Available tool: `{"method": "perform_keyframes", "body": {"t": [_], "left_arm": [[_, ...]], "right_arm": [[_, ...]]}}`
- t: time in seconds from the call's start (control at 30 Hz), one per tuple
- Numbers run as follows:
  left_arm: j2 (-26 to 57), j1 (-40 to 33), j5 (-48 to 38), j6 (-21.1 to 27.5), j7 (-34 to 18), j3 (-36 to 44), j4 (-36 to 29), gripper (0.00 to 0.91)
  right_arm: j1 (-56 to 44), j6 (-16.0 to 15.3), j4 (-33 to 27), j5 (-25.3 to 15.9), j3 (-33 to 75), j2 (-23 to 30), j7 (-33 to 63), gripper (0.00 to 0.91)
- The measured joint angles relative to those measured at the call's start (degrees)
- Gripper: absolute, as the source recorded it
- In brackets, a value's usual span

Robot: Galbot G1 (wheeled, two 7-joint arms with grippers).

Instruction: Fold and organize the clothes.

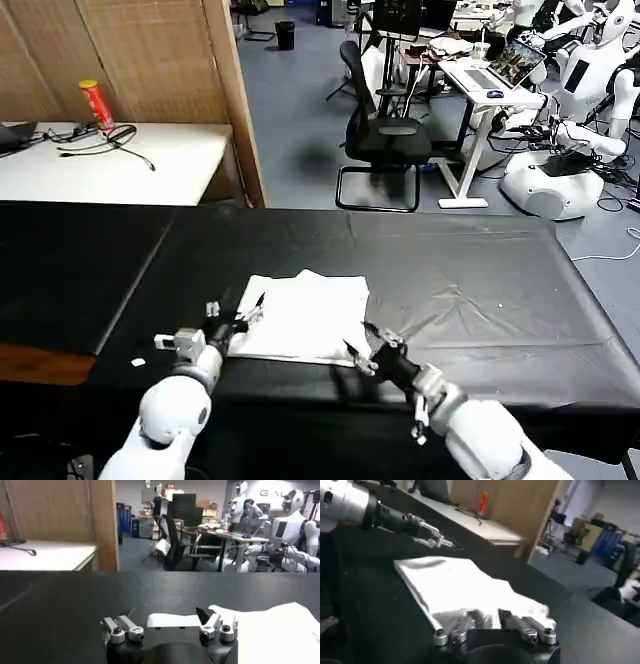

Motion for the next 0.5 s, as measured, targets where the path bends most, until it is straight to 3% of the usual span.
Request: {"method": "perform_keyframes", "body": {"t": [0.27, 0.5], "left_arm": [[-0.6, 0.3, -5.7, -0.5, 2.0, -1.1, 2.4, 0.878], [-0.9, -0.2, -15.7, -0.9, 2.4, -2.6, 4.0, 0.878]], "right_arm": [[-6.8, -1.3, 3.1, 9.0, 8.3, 5.0, 2.9, 0.878], [-8.7, -1.1, 4.5, 9.7, 11.0, 8.0, 3.3, 0.878]]}}
